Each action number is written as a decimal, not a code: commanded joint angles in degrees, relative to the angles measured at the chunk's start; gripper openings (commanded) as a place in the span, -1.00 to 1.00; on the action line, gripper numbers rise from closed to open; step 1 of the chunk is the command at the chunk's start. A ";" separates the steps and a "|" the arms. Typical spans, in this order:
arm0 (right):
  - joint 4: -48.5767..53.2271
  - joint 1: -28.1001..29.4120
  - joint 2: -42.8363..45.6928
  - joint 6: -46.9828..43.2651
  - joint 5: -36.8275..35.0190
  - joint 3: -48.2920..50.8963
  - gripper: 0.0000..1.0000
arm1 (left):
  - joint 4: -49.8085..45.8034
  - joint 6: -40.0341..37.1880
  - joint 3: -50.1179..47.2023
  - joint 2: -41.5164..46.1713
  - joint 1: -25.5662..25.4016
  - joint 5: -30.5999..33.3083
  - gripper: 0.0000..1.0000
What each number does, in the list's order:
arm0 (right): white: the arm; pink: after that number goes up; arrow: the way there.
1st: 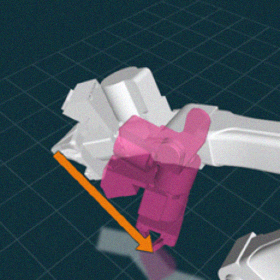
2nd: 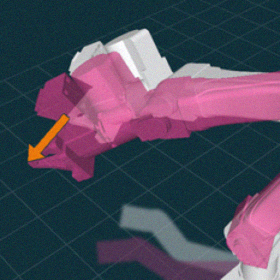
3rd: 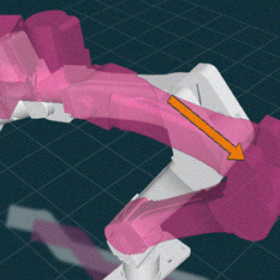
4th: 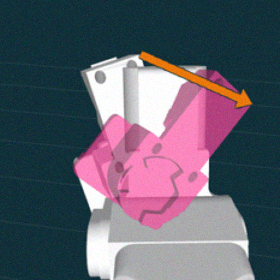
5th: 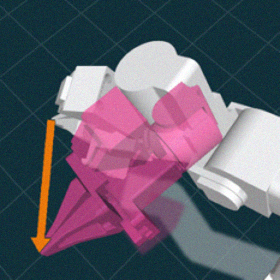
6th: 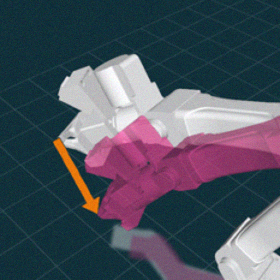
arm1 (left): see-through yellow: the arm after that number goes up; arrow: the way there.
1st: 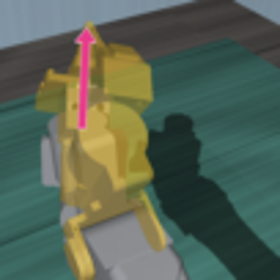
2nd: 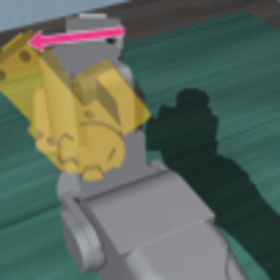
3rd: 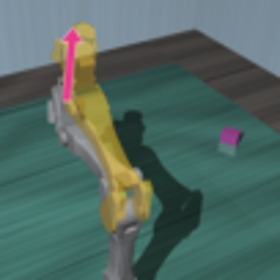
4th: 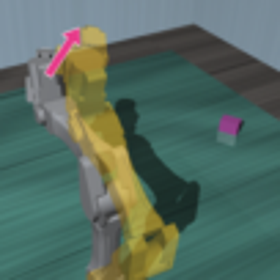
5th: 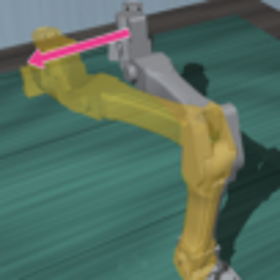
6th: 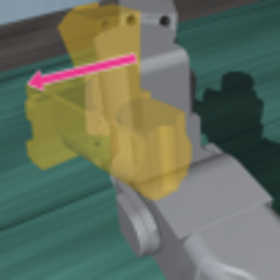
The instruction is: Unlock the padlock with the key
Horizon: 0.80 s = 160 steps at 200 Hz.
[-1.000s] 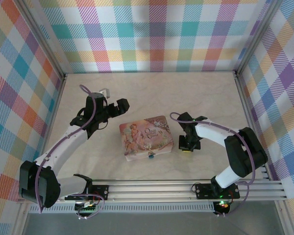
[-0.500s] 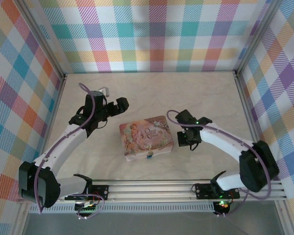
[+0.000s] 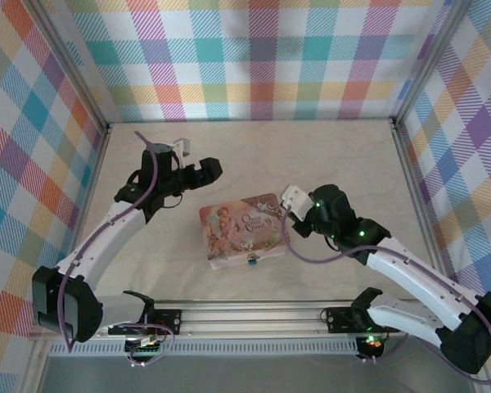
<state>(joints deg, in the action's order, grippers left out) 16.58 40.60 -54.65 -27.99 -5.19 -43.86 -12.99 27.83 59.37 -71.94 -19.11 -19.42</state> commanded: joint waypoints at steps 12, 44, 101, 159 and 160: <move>-6.43 0.36 1.36 -23.17 6.37 -0.17 -1.00 | 2.17 -0.68 2.84 0.27 -1.72 -7.14 0.88; -4.71 0.53 0.02 -31.53 6.68 -3.29 -1.00 | 2.47 -2.15 4.29 -0.11 -4.48 -11.79 0.70; -2.95 1.01 -1.57 -38.28 8.48 -5.88 -1.00 | 4.75 -2.41 6.53 -3.35 -11.55 -17.17 0.34; -1.91 1.94 -3.77 -39.25 10.67 -7.45 -1.00 | 4.46 -2.07 10.32 -9.85 -16.46 -18.56 0.04; -1.95 1.94 -3.78 -39.25 10.70 -7.46 -1.00 | 4.51 -1.99 10.32 -9.91 -16.56 -18.55 0.04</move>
<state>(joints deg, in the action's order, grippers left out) 13.98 42.04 -57.74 -65.65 2.46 -49.32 -9.96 25.89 67.51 -80.23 -34.20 -36.27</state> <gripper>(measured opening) 0.053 0.538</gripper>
